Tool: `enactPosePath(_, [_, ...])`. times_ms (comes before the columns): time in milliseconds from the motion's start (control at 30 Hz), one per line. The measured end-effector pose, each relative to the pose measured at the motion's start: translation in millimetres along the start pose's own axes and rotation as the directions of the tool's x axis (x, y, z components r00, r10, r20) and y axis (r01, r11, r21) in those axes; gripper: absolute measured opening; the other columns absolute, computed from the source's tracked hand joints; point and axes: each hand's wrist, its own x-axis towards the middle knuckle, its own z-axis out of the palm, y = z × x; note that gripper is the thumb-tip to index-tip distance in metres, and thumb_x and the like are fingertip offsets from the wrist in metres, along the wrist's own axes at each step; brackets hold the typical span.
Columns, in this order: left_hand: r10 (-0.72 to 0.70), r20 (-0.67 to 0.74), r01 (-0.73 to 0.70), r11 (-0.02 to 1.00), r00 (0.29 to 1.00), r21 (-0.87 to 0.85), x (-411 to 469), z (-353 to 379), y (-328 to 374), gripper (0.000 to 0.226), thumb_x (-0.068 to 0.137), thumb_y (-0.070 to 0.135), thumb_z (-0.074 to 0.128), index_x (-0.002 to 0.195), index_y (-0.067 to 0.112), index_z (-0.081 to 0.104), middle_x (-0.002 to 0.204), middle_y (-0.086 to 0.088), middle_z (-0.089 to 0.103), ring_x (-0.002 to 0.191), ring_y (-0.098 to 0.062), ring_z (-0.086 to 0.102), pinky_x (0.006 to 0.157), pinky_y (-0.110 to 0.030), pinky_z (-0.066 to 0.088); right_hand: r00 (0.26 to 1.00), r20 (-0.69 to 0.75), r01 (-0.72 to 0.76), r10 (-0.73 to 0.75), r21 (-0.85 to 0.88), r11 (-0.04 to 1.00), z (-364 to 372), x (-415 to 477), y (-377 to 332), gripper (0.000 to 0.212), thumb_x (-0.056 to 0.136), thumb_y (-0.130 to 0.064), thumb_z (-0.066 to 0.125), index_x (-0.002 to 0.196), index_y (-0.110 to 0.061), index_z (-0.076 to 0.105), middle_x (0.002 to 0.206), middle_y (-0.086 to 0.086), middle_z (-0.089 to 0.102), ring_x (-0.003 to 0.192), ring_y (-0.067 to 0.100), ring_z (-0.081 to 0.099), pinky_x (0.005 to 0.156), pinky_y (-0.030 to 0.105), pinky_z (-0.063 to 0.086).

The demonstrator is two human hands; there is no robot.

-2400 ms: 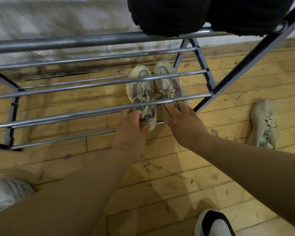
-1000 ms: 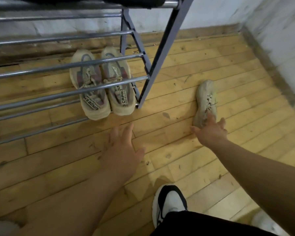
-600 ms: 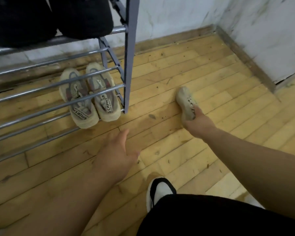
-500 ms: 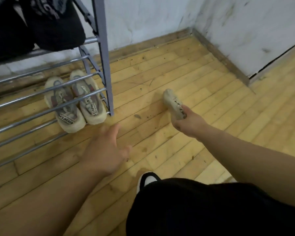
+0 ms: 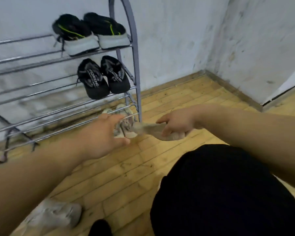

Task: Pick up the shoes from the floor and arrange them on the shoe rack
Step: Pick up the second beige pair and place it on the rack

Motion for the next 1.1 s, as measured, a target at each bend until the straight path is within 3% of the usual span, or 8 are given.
enactPosePath(100, [-0.069, 0.007, 0.068, 0.993, 0.998, 0.101, -54.7, -33.0, -35.6, 0.096, 0.080, 0.075, 0.062, 0.159, 0.038, 0.020, 0.161, -0.003, 0.029, 0.146, -0.025, 0.032, 0.117, -0.038, 0.030, 0.983, 0.122, 0.149, -0.134, -0.125, 0.981, -0.4, -4.8, -67.2, 0.063, 0.098, -0.040, 0.063, 0.155, -0.044, 0.036, 0.140, -0.009, 0.039, 0.119, 0.024, 0.051, 0.087, 0.039, 0.057])
enactPosePath(233, [-0.222, 0.048, 0.214, 0.968, 0.974, 0.128, -130.0, -65.9, -86.6, 0.107, 0.066, 0.095, 0.047, 0.156, 0.049, 0.011, 0.163, 0.005, 0.022, 0.147, -0.022, 0.032, 0.119, -0.041, 0.031, 0.918, 0.331, 0.339, -0.217, -0.376, 0.862, 17.0, -13.0, -148.4, 0.058, 0.100, -0.038, 0.058, 0.152, -0.051, 0.036, 0.151, 0.000, 0.046, 0.128, 0.031, 0.051, 0.104, 0.049, 0.051])
enactPosePath(367, [-0.331, -0.002, 0.327, 0.932, 0.944, 0.156, -194.9, -68.6, -131.2, 0.097, 0.079, 0.076, 0.061, 0.158, 0.042, 0.018, 0.159, 0.004, 0.032, 0.144, -0.020, 0.036, 0.115, -0.035, 0.032, 0.882, 0.374, 0.465, -0.286, -0.591, 0.660, 52.2, -21.3, -220.5, 0.062, 0.103, -0.035, 0.055, 0.159, -0.036, 0.030, 0.157, 0.003, 0.042, 0.131, 0.027, 0.049, 0.101, 0.043, 0.051])
enactPosePath(467, [-0.435, 0.062, 0.430, 0.899, 0.898, 0.080, -229.9, -56.7, -158.8, 0.116, 0.062, 0.093, 0.049, 0.159, 0.040, 0.016, 0.156, 0.001, 0.033, 0.142, -0.024, 0.037, 0.115, -0.039, 0.034, 0.834, 0.387, 0.551, -0.394, -0.632, 0.545, 89.6, -20.9, -248.6, 0.065, 0.103, -0.031, 0.055, 0.162, -0.029, 0.026, 0.156, 0.008, 0.047, 0.135, 0.032, 0.050, 0.110, 0.041, 0.043])
enactPosePath(600, [-0.432, 0.126, 0.422, 0.901, 0.893, 0.105, -242.0, -42.5, -179.7, 0.104, 0.078, 0.082, 0.058, 0.160, 0.038, 0.014, 0.153, 0.000, 0.032, 0.141, -0.026, 0.036, 0.114, -0.046, 0.035, 0.809, 0.419, 0.583, -0.412, -0.660, 0.475, 133.2, -8.5, -257.7, 0.074, 0.107, -0.038, 0.046, 0.164, -0.031, 0.000, 0.146, 0.007, 0.058, 0.110, 0.024, 0.062, 0.085, 0.032, 0.051])
enactPosePath(767, [-0.487, 0.241, 0.473, 0.873, 0.840, 0.119, -257.9, -40.3, -202.2, 0.096, 0.086, 0.069, 0.062, 0.161, 0.037, 0.011, 0.156, -0.002, 0.030, 0.140, -0.029, 0.037, 0.113, -0.043, 0.035, 0.822, 0.402, 0.569, -0.405, -0.613, 0.548, 150.1, 6.5, -272.2, 0.071, 0.107, -0.043, 0.042, 0.163, -0.037, -0.002, 0.143, 0.008, 0.061, 0.079, 0.014, 0.061, 0.059, 0.027, 0.041])
enactPosePath(900, [-0.572, 0.184, 0.574, 0.818, 0.800, 0.048, -269.2, -55.8, -221.6, 0.096, 0.086, 0.064, 0.067, 0.161, 0.036, 0.015, 0.159, -0.004, 0.031, 0.142, -0.029, 0.038, 0.113, -0.040, 0.035, 0.817, 0.400, 0.576, -0.416, -0.614, 0.540, 162.3, 23.6, -281.4, 0.072, 0.104, -0.045, 0.043, 0.163, -0.042, 0.000, 0.155, 0.005, 0.051, 0.126, 0.026, 0.059, 0.101, 0.040, 0.050])
enactPosePath(1100, [-0.603, 0.093, 0.603, 0.797, 0.792, 0.032, -286.0, -78.6, -233.0, 0.092, 0.086, 0.060, 0.070, 0.160, 0.035, 0.021, 0.162, -0.002, 0.031, 0.144, -0.028, 0.037, 0.113, -0.037, 0.033, 0.725, 0.444, 0.687, -0.527, -0.523, 0.505, 175.0, 28.5, -315.3, 0.072, 0.102, -0.046, 0.050, 0.159, -0.053, 0.005, 0.165, -0.006, 0.033, 0.137, 0.021, 0.048, 0.112, 0.041, 0.043])
